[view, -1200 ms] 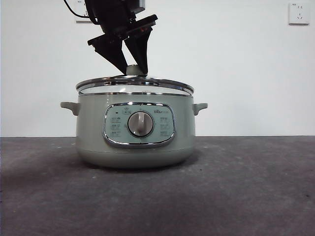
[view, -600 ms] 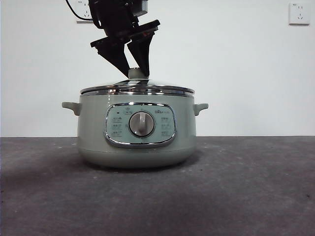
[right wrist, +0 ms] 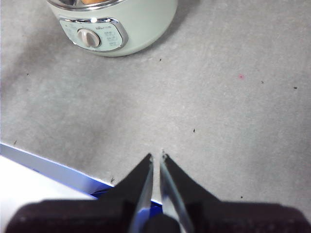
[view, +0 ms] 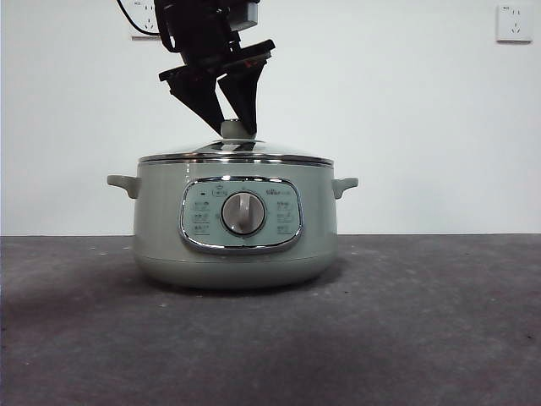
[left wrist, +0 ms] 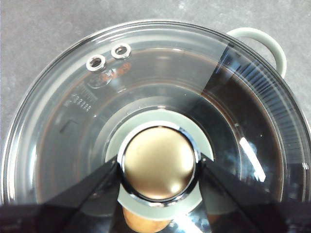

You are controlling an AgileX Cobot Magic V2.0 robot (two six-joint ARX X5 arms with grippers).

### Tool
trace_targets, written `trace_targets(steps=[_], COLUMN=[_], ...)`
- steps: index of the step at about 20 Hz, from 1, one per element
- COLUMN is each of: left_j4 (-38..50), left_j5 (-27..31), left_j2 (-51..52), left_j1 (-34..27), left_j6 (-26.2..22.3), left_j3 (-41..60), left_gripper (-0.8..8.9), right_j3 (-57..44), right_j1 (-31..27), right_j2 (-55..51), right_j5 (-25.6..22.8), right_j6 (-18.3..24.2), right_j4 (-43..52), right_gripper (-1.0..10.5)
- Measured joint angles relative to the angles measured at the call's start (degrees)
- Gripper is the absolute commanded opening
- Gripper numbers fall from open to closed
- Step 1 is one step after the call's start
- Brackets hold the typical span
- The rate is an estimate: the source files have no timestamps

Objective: Pick up the potato,open the lid,put the potato in the pot,close the lid

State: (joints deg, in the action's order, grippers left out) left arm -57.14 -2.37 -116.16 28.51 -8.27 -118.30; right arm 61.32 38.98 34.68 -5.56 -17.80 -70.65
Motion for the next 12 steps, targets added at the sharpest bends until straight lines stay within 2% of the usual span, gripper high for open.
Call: trace_targets(steps=[3, 4, 9, 12], left_j4=[0.0, 0.0, -0.7, -3.9], left_j5=[0.0, 0.0, -0.9, -0.9], left_j2=[0.0, 0.0, 1.3, 8.1], left_j1=[0.0, 0.0, 0.2, 0.2], left_j6=[0.8, 1.0, 1.6, 2.8], left_j3=[0.0, 0.0, 0.7, 1.0], left_gripper=[6.52, 6.96, 6.91, 6.60], right_j3=[0.0, 0.0, 0.0, 0.0], right_j1=[0.0, 0.0, 0.0, 0.0], right_j2=[0.0, 0.0, 0.0, 0.0], right_j5=[0.0, 0.0, 0.0, -0.4], right_j6=[0.0, 0.0, 0.0, 0.0], right_j4=[0.0, 0.0, -0.2, -0.3], right_gripper=[0.3, 0.3, 0.3, 0.3])
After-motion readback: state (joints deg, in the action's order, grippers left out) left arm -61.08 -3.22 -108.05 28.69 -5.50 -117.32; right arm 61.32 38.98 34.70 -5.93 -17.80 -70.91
